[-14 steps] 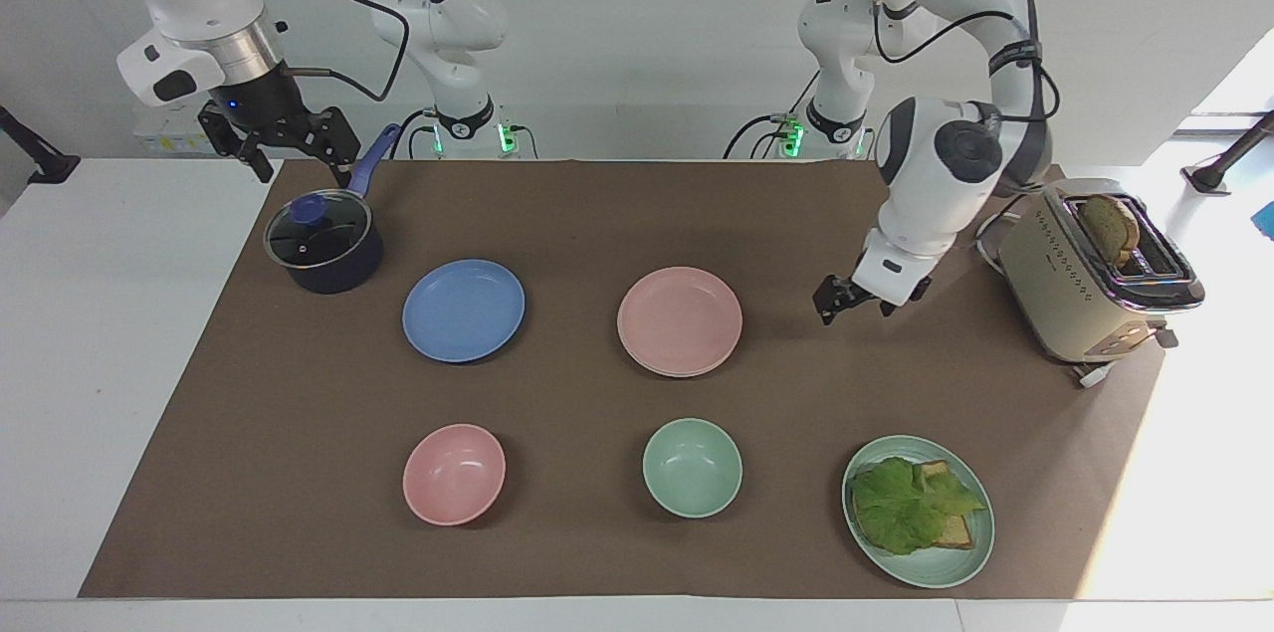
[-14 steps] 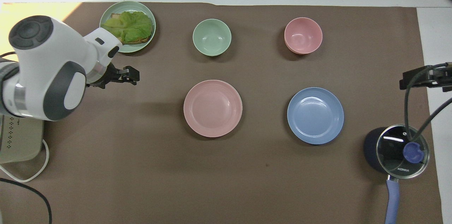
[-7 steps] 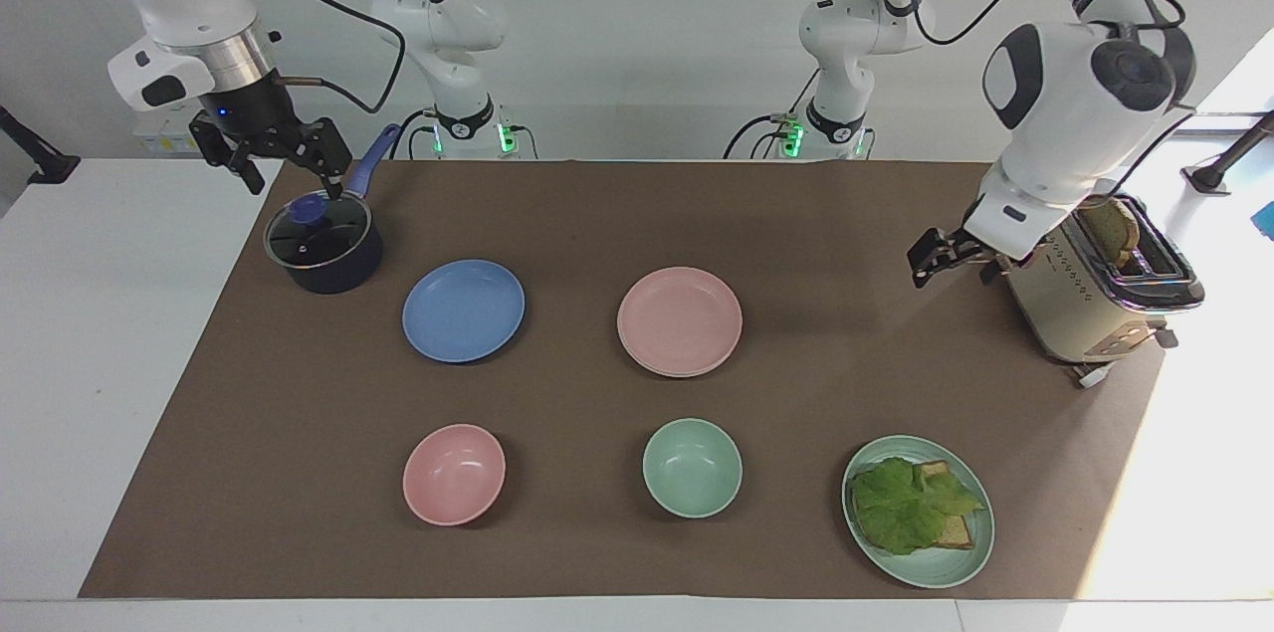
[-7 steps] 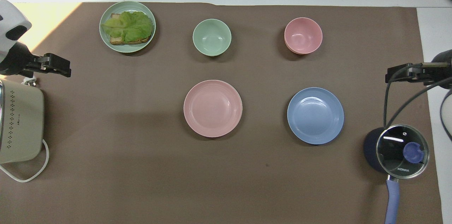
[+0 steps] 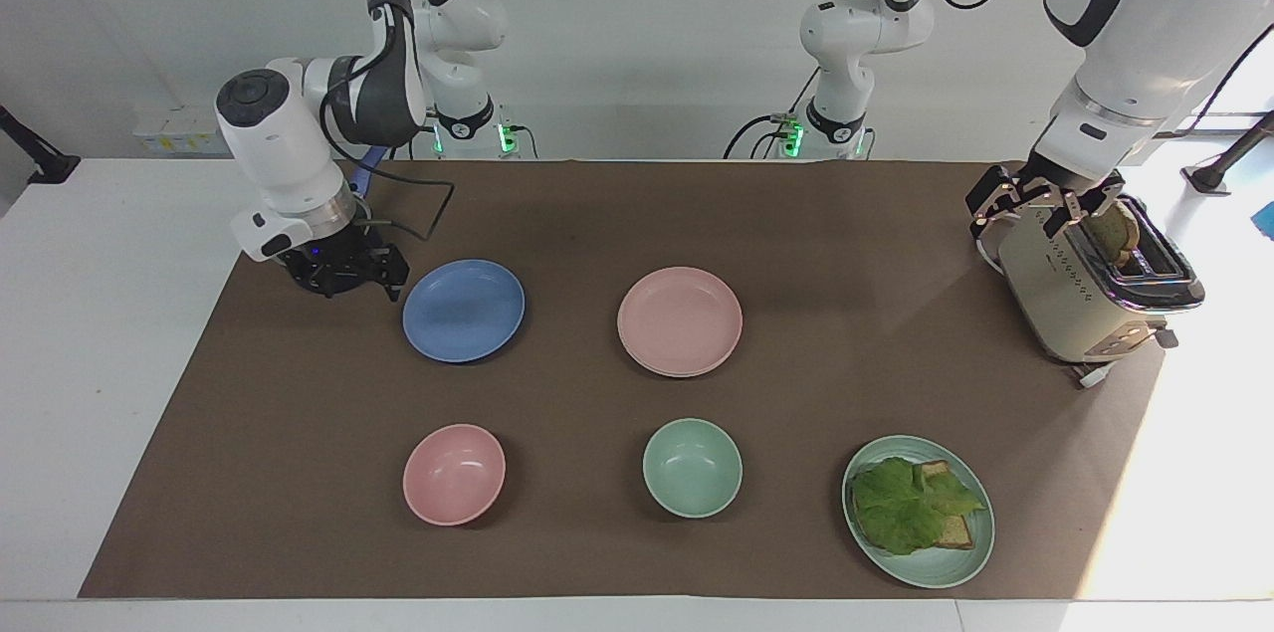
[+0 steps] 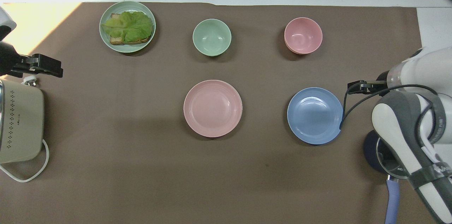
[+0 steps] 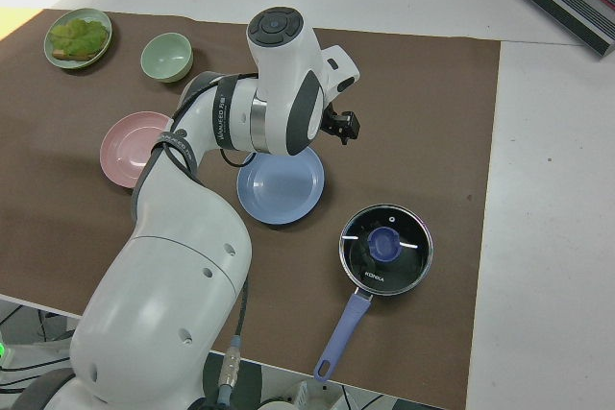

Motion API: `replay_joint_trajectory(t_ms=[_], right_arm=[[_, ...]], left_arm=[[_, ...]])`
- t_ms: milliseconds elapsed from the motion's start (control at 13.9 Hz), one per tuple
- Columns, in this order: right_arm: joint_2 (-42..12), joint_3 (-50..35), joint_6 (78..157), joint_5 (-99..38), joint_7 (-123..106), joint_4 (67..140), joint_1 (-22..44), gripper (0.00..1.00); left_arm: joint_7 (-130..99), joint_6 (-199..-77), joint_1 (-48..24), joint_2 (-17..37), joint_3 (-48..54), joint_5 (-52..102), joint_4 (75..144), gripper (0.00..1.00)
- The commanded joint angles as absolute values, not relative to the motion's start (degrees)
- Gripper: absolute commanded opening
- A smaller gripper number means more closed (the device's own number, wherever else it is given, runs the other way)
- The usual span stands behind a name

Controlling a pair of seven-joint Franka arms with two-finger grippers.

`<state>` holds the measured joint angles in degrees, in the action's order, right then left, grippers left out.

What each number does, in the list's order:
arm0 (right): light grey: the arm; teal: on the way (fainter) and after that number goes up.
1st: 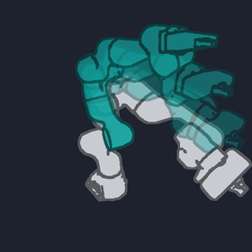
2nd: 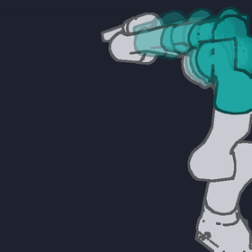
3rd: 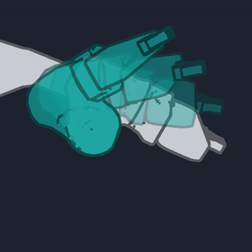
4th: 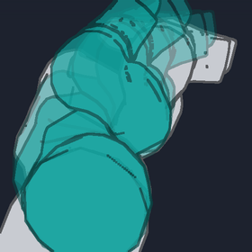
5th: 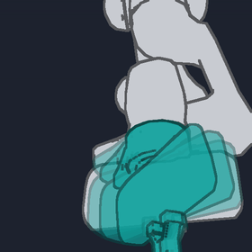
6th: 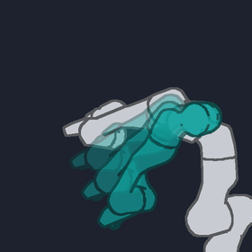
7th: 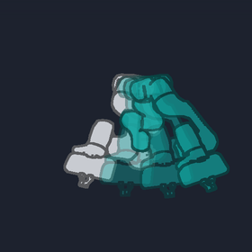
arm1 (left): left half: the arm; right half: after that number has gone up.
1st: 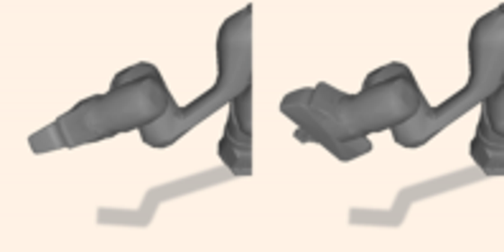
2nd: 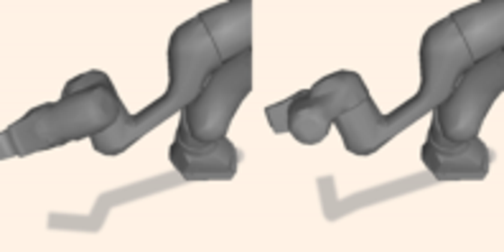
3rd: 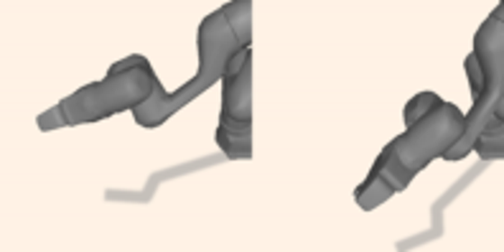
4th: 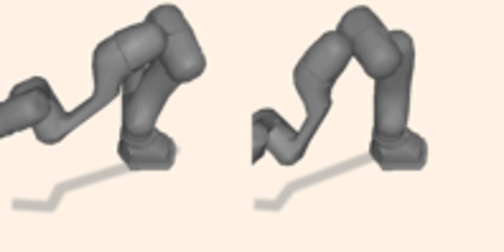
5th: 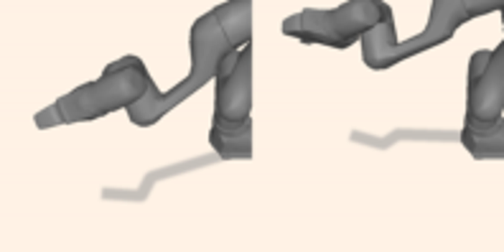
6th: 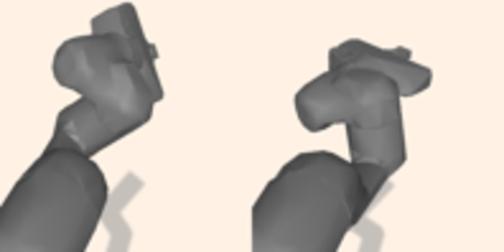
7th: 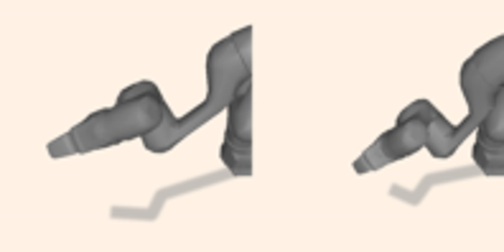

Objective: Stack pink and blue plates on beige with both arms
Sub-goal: 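Reach the right gripper to the blue plate's rim and grasp it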

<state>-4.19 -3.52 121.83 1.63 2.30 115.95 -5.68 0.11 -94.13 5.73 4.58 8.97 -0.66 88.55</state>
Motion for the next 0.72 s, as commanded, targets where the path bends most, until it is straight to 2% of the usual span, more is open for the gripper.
replay_joint_trajectory(t_ms=[0,144,431,647], right_arm=[[-5.3,-4.0,123.5,1.8,2.7,117.7,-5.8,1.00],[-5.5,-4.0,125.1,1.8,2.7,119.8,-4.1,1.00],[-5.4,-4.0,133.9,1.7,1.0,127.2,-4.1,1.00],[-6.1,-4.0,138.1,1.0,-2.5,129.9,-5.7,0.88]], left_arm=[[0.4,-93.1,6.1,4.2,9.1,-1.4,88.4,1.00],[0.4,-93.1,5.9,4.2,9.1,-1.4,88.4,1.00],[0.4,-93.1,6.1,4.2,9.1,-1.4,88.4,1.00],[0.4,-93.1,6.0,4.2,9.1,-1.4,88.4,1.00]])
